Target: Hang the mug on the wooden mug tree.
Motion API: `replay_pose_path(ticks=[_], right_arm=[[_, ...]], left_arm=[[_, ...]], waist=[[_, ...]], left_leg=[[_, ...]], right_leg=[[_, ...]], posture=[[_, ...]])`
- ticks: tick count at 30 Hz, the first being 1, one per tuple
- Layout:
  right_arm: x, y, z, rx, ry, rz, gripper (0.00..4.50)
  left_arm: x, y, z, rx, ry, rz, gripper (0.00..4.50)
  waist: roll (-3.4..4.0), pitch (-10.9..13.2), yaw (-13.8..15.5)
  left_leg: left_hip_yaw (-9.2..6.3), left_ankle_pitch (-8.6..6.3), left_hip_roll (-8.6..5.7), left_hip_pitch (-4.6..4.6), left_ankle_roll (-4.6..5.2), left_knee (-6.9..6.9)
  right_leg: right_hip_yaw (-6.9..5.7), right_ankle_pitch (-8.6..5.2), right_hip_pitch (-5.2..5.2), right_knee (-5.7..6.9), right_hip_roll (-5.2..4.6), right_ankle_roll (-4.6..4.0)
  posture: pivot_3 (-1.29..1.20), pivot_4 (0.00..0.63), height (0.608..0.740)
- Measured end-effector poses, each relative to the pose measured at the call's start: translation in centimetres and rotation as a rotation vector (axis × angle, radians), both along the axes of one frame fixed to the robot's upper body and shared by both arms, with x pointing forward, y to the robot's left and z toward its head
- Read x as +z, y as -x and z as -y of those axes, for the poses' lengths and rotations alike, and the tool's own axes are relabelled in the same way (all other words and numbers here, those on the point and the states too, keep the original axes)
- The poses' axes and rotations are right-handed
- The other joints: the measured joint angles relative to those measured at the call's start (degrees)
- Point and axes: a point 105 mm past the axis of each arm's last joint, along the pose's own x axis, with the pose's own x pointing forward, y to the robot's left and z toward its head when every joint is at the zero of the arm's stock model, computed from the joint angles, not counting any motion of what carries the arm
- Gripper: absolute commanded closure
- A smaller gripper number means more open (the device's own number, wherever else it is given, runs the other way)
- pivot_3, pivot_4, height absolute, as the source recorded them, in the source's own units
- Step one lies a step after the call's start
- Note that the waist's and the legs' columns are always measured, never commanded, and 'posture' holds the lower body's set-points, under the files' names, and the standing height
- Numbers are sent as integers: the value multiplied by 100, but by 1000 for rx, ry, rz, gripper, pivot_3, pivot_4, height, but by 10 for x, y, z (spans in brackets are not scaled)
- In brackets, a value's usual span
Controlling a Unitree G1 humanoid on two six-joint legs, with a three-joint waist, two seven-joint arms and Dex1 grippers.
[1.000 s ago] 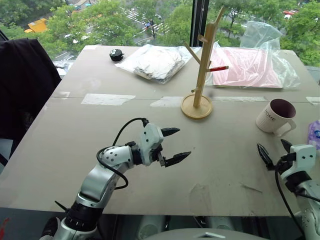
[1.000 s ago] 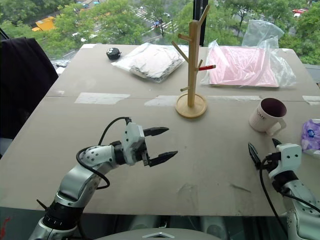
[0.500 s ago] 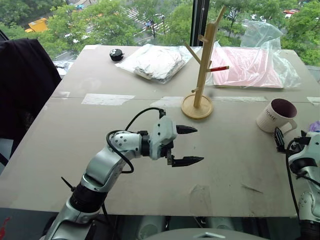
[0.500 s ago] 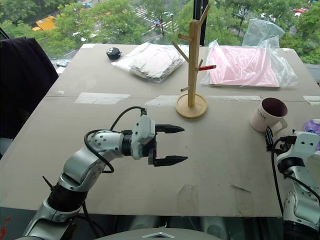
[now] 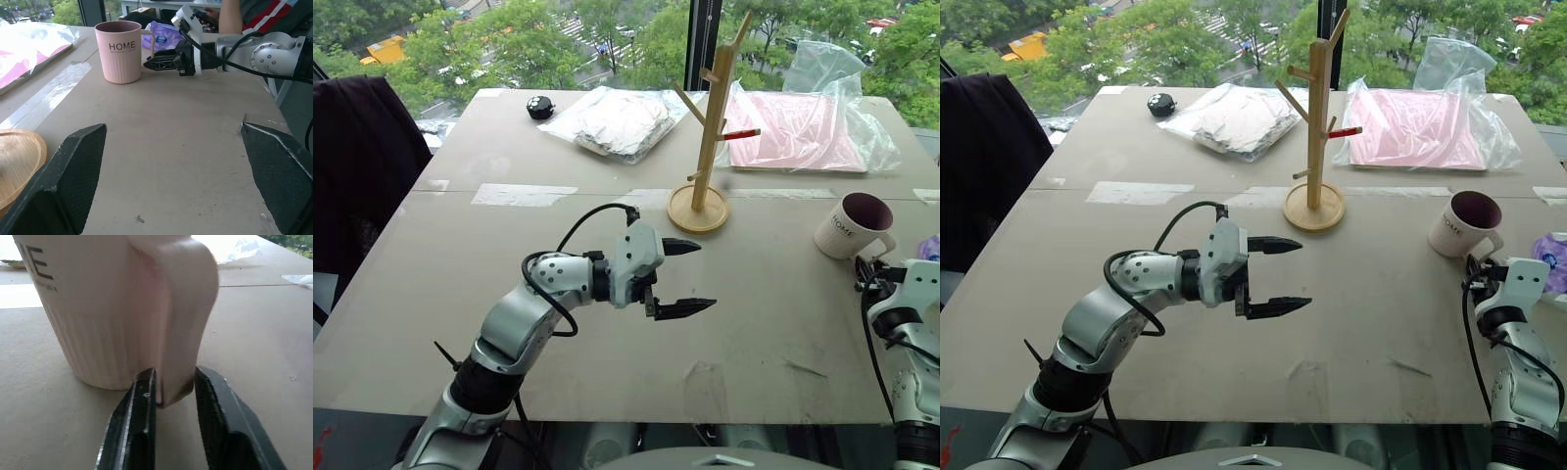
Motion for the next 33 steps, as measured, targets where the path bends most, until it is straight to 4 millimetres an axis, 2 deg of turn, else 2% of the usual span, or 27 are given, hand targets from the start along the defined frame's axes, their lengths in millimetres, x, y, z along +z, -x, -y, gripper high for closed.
replay_pose_path(ticks=[7,11,14,16,19,24,28,33], right_arm=[[0,-3,-3,40,33,-10,4456],[7,-10,-14,140,109,-24,4456],[33,-31,-49,414,240,-14,4456],[63,-42,-75,588,311,46,4456],[104,-57,-97,793,419,98,4456],[154,-81,-104,951,576,146,4456],[166,-89,-112,1029,654,137,4456],[192,-102,-125,1154,840,104,4456]], left_arm=[[2,-1,0,24,12,1,0],[3,-3,-3,83,84,-15,0],[2,-11,-13,258,246,-33,0],[1,-15,-24,373,329,-42,0],[2,-14,-42,517,430,-28,0],[8,0,-56,618,513,18,0],[12,6,-55,633,551,38,0],[18,14,-53,665,602,76,0]], waist=[[0,0,-45],[7,3,-100],[12,12,-197],[10,13,-199],[10,20,-160],[5,23,-54],[1,26,-29],[9,34,-65]], left_leg=[[3,0,1,0,0,0],[8,0,3,3,0,0],[16,0,3,10,1,1],[5,0,4,11,1,1],[-3,0,5,7,1,0],[-5,0,3,-2,0,-1],[-2,0,1,-5,0,0],[-1,0,0,-7,0,-6]], right_leg=[[4,0,0,0,-1,0],[12,1,0,0,-2,1],[25,5,0,1,-2,6],[14,16,2,4,1,23],[3,17,3,3,1,22],[-5,6,2,-11,-10,2],[-7,5,1,-13,-19,1],[-12,4,-2,-16,-29,-1]], posture=[[0,150,740],[0,150,740],[0,150,740],[0,150,740],[0,150,740],[0,150,740],[0,150,740],[0,150,740]])
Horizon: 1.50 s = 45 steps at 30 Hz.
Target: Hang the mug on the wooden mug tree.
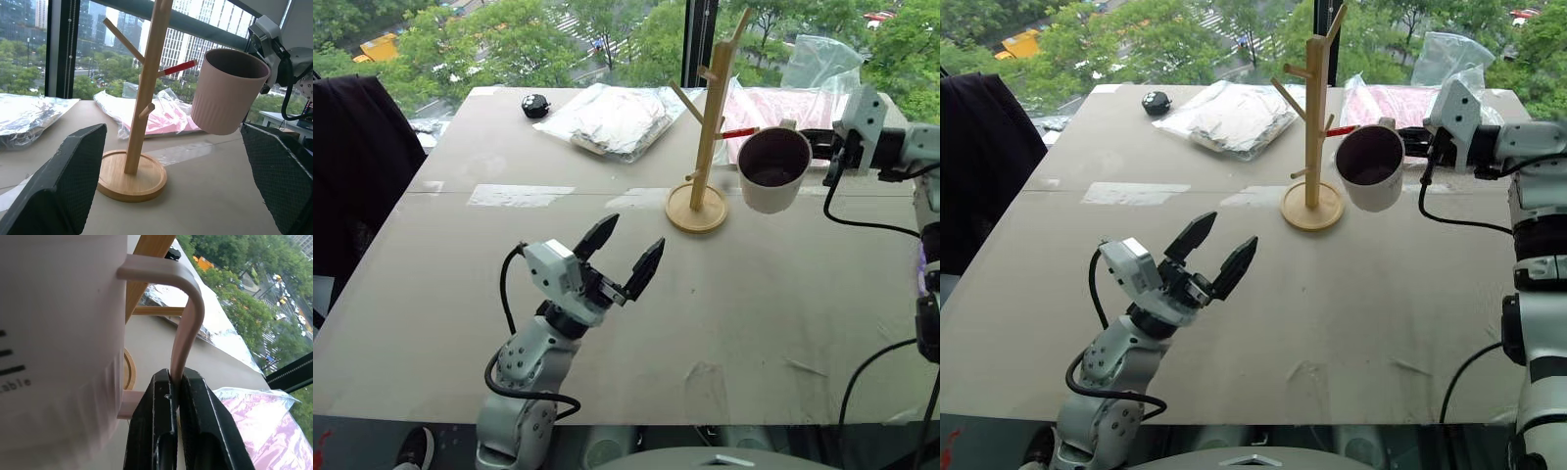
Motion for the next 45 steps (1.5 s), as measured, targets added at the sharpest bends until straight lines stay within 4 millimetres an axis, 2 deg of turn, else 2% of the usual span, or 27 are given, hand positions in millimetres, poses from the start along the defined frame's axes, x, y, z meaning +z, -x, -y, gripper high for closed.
replay_pose_path(ticks=[3,13,15,16,17,20,23,25,29,30,33,36,37,38,40,42,43,45], right_arm=[[8,-3,-5,26,41,20,4456],[0,-13,-29,85,130,3,4456],[2,-15,-39,101,137,11,4456],[6,-16,-44,107,137,28,3906],[8,-16,-45,107,137,37,3658],[17,-18,-46,95,151,75,2147],[15,-20,-43,70,145,75,1075],[18,-22,-38,37,131,91,118],[10,-22,-15,-26,71,53,45],[5,-21,-10,-34,48,30,45],[-29,-10,16,-72,-74,-130,45],[-66,17,31,-91,-217,-267,45],[-86,30,35,-114,-267,-317,45],[-99,38,36,-129,-295,-350,45],[-142,62,37,-208,-377,-428,45],[-176,86,31,-263,-426,-487,45],[-185,95,27,-278,-439,-499,45],[-191,111,24,-323,-481,-483,45]], left_arm=[[4,2,3,-5,-3,22,0],[11,2,8,-24,-15,63,0],[11,2,9,-32,-23,68,0],[12,2,9,-36,-24,73,0],[13,2,9,-38,-24,76,0],[12,2,9,-48,-25,79,0],[8,0,9,-53,-33,69,0],[8,0,9,-56,-37,68,0],[-3,1,5,-57,-78,19,0],[-7,2,3,-55,-91,-1,0],[-31,6,-8,-31,-147,-109,0],[-58,14,-21,-10,-215,-232,0],[-71,20,-25,-21,-249,-285,0],[-79,24,-27,-25,-270,-316,0],[-100,31,-32,-41,-344,-392,0],[-108,33,-34,-43,-378,-414,0],[-108,33,-34,-43,-390,-413,0],[-105,29,-34,-46,-406,-391,0]], waist=[[0,0,0],[5,3,-22],[13,7,-29],[13,8,-26],[13,8,-25],[13,8,-5],[13,8,-15],[13,8,-19],[12,8,-3],[12,8,-2],[15,10,-6],[15,6,2],[14,4,19],[15,4,27],[17,4,42],[23,7,39],[24,8,23],[25,8,-15]], left_leg=[[-1,0,2,0,0,-2],[2,1,3,-4,-3,-3],[6,4,2,-7,-8,-3],[4,12,2,-8,-23,-4],[4,12,2,-8,-23,-5],[-2,13,-1,-14,-25,-5],[3,13,-5,-15,-26,-5],[2,14,-6,-15,-26,-5],[-10,12,-5,-16,-24,-9],[-10,8,-5,-17,-16,-10],[-8,0,-5,-22,-2,-14],[-17,-1,-2,-23,0,-24],[-23,-1,-1,-23,-1,-26],[-24,-1,-1,-22,-1,-33],[-21,-1,-1,-18,-1,-38],[-10,-1,-2,-15,-1,-37],[1,0,-3,-8,0,-34],[7,0,-2,-1,1,-9]], right_leg=[[0,0,0,0,-2,-1],[0,1,-11,7,-41,-1],[1,1,-16,10,-42,-1],[-1,1,-17,10,-42,-1],[-3,1,-17,10,-42,-1],[-5,1,-17,6,-47,-2],[-4,1,-18,5,-52,-1],[-4,1,-18,5,-53,-1],[1,1,-16,4,-55,-2],[1,1,-16,3,-55,-2],[3,1,-21,3,-62,-1],[-4,1,-25,4,-63,1],[-11,0,-24,2,-62,0],[-12,-1,-25,2,-62,0],[-9,-2,-26,3,-58,-2],[-5,-2,-28,9,-54,-2],[-5,-3,-27,10,-48,-1],[0,-2,-19,16,-24,2]], posture=[[0,150,740],[0,150,740],[0,150,740],[0,150,740],[0,150,740],[0,150,740],[0,150,740],[0,150,740],[0,150,740],[0,150,740],[0,150,740],[0,150,740],[0,150,740],[0,150,740],[0,150,740],[0,150,740],[0,150,740],[0,150,740]])
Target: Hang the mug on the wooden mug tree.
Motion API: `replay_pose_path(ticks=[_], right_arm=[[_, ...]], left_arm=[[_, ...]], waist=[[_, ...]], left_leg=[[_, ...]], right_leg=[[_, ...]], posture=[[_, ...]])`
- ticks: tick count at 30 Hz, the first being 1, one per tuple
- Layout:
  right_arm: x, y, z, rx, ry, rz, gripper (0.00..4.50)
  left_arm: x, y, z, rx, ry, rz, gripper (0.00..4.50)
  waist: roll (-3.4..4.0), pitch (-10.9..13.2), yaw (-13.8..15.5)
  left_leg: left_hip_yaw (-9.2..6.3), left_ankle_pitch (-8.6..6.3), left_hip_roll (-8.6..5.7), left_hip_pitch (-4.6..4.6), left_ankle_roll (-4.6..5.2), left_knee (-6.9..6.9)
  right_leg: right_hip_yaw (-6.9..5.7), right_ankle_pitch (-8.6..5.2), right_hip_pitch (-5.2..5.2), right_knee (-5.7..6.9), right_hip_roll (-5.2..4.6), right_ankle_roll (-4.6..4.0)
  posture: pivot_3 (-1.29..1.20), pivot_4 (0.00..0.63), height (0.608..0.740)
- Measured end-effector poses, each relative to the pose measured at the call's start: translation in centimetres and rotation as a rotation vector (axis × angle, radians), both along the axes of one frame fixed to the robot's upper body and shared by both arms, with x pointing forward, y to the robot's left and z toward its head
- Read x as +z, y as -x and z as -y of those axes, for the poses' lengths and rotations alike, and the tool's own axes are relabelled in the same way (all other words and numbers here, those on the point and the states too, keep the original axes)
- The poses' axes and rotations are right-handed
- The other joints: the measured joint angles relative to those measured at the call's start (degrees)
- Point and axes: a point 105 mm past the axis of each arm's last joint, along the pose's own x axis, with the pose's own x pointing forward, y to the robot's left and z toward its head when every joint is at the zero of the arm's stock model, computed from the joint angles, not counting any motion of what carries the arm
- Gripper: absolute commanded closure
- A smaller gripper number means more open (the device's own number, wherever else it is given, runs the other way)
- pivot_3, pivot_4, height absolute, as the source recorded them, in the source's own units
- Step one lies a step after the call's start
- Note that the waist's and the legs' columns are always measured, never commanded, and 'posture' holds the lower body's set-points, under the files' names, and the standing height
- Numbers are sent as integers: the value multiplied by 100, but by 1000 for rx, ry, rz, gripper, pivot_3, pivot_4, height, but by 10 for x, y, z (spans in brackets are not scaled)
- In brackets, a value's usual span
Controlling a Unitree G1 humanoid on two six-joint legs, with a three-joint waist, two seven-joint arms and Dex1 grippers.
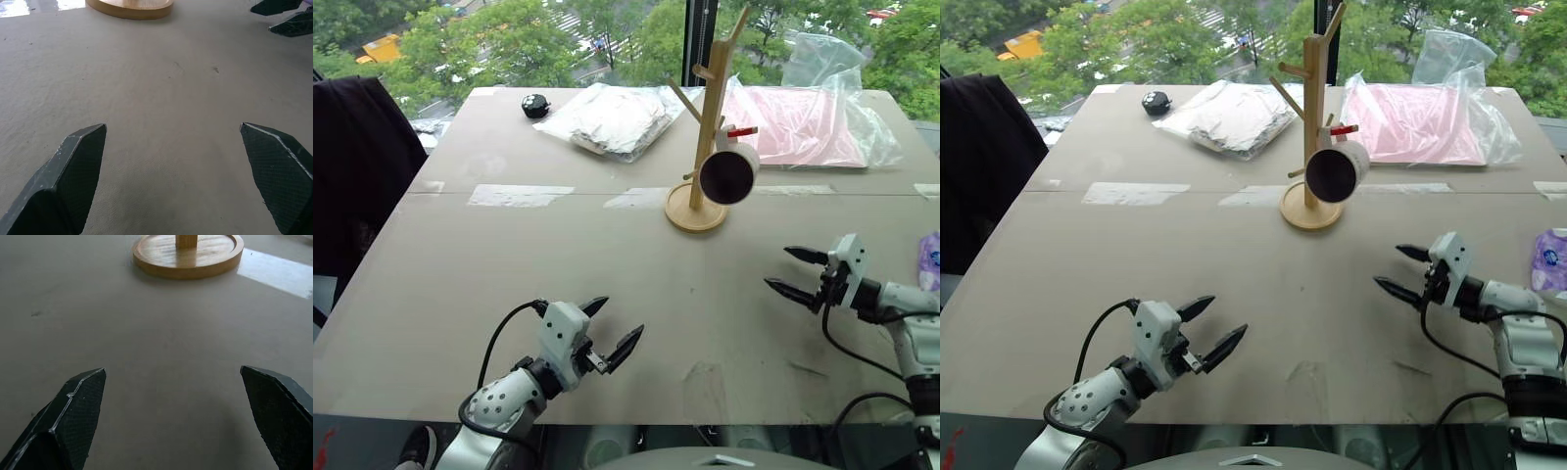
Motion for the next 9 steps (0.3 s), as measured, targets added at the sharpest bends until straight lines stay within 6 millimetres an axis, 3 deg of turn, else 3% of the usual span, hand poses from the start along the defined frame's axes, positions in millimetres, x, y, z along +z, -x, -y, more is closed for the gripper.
replay_pose_path(ticks=[5,9], right_arm=[[-1,26,-10,-101,-71,14,45],[-3,34,-15,-139,-82,17,45]], left_arm=[[0,-11,-3,-2,-9,12,0],[0,-22,-6,7,-11,25,0]], waist=[[-16,-8,-3],[-18,-8,10]], left_leg=[[-2,0,12,15,0,14],[-5,0,14,13,-1,13]], right_leg=[[2,-5,18,2,32,11],[-1,0,17,2,37,0]], posture=[[0,150,740],[0,150,740]])
